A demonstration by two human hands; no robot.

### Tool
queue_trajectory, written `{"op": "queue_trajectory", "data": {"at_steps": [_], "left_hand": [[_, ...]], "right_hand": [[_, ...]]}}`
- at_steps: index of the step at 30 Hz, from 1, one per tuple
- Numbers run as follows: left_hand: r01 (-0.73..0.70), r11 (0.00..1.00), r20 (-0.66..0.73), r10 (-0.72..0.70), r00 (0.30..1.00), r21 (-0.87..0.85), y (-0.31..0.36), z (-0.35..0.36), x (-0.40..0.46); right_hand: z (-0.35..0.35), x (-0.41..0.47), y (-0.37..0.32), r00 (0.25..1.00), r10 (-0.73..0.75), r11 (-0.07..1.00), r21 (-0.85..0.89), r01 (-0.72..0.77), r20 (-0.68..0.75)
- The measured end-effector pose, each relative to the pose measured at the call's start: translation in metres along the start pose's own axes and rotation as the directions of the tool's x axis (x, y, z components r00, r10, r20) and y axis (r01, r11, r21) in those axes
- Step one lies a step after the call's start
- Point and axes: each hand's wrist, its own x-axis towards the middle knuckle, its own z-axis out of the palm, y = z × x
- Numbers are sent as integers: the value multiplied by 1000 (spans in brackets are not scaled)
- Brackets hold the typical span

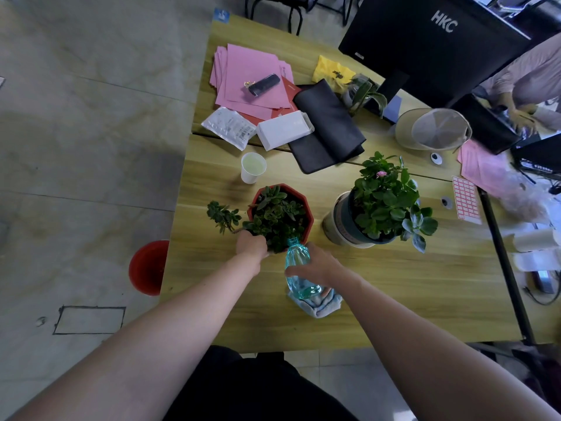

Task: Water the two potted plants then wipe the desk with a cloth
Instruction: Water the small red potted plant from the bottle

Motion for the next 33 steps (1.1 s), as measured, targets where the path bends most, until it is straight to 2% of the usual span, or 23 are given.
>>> {"op": "queue_trajectory", "data": {"at_steps": [33], "left_hand": [[9,999,-6,-9,1000,-42,-6,1,12]], "right_hand": [[3,7,1,999,31,999,9,-31,14]]}}
